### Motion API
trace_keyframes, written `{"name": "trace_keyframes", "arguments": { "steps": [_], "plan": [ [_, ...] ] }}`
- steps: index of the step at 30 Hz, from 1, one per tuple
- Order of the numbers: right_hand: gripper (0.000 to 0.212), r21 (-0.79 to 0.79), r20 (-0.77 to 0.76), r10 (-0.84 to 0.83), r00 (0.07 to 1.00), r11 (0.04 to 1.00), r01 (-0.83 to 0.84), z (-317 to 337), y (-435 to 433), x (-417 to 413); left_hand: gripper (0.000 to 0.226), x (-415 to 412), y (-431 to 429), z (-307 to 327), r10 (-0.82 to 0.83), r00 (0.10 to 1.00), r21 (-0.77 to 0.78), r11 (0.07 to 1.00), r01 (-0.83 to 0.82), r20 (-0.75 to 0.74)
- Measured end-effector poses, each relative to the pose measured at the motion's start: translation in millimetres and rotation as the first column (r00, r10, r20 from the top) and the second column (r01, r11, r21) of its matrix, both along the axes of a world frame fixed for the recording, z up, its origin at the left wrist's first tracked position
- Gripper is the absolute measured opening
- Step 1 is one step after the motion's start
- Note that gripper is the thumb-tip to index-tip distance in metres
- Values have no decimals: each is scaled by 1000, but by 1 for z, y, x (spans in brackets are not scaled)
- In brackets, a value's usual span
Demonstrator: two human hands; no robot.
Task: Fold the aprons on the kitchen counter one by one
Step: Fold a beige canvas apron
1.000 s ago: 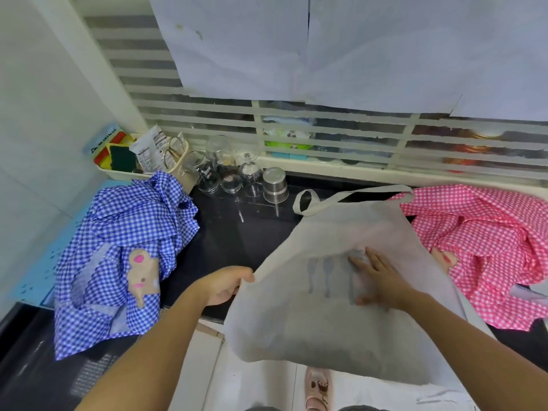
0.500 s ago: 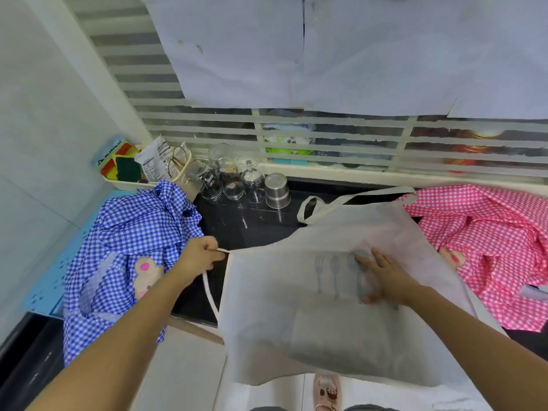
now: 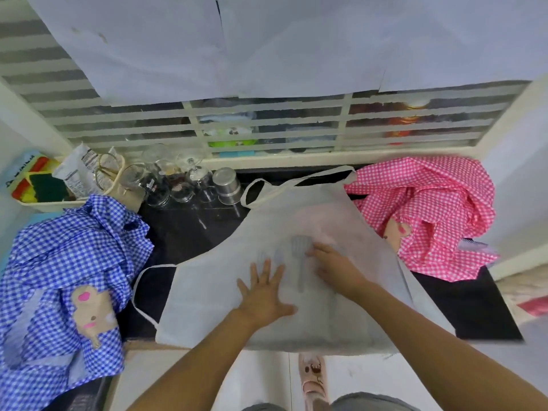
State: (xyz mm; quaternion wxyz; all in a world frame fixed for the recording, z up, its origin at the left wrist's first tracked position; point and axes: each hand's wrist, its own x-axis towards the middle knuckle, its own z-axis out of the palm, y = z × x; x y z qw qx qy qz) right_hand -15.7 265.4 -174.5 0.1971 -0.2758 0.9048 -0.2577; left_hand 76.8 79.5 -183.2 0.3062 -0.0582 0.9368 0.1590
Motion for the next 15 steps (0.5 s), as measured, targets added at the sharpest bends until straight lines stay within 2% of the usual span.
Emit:
{"name": "trace_keyframes", "arguments": {
  "steps": [3,5,8,10,12,15],
  "plan": [
    [43,0,-79,-185,980,983,185,-14,44,22,125,-4,6,-10,-22,998,-60,998,26,65],
    [34,99,-117,-310,944,942,321,-22,80,37,130,-6,8,-9,-32,996,-63,997,37,77],
    [37,263,-220,-348,911,879,399,-26,131,49,131,-8,7,-7,-32,995,-76,996,39,92],
    [44,426,-304,-327,895,794,434,-24,162,45,131,-10,6,-8,-29,996,-94,995,37,89],
    [46,477,-351,-395,849,705,525,-19,192,34,131,-13,7,-10,-27,995,-106,994,37,98],
    [36,514,-327,-509,796,611,602,-11,216,17,132,-20,7,-9,-28,993,-106,994,40,116]
  ]
}}
